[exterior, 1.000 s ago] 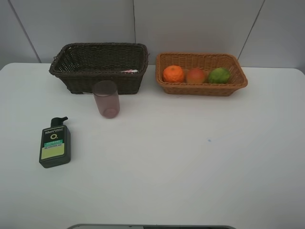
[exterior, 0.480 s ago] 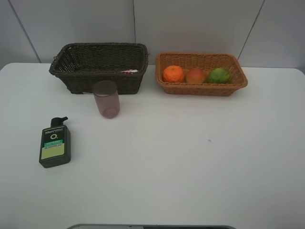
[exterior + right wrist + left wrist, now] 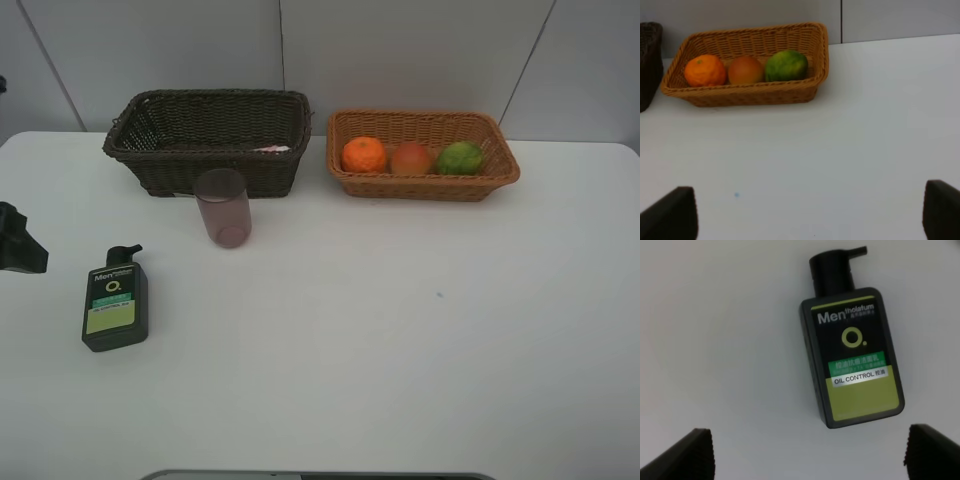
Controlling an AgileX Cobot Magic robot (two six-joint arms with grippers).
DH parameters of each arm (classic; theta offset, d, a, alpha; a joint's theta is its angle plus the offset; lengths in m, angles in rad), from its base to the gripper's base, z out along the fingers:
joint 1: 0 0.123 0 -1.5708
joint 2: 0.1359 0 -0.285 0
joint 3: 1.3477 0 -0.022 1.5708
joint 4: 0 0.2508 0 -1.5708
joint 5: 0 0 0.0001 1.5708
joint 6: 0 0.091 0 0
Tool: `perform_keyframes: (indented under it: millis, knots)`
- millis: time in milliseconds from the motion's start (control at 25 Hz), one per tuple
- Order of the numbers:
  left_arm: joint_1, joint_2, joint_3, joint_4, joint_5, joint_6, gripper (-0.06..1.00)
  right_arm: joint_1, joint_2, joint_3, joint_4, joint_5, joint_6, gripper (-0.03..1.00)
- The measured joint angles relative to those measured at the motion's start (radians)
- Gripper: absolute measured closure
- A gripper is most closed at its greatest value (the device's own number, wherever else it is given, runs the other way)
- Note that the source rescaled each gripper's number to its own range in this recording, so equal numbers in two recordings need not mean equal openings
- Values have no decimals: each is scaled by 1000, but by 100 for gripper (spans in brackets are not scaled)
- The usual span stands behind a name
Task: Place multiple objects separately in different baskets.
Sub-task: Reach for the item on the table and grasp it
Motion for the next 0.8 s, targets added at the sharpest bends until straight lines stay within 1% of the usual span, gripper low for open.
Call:
perform_keyframes:
  millis: [80, 240, 400, 720, 800]
  knots:
    - [0, 95, -7, -4, -7, -23, -3, 0, 0, 0, 0, 0, 0, -3]
    - [0, 224, -46, -27, -4, -36, -3, 0, 0, 0, 0, 0, 0, -3]
    - [0, 274, -73, -72, -20, -42, -3, 0, 0, 0, 0, 0, 0, -3]
    - [-1, 351, -74, -77, -88, -90, -3, 0, 0, 0, 0, 0, 0, -3]
    - [-15, 378, -74, -79, -99, -97, -3, 0, 0, 0, 0, 0, 0, -3]
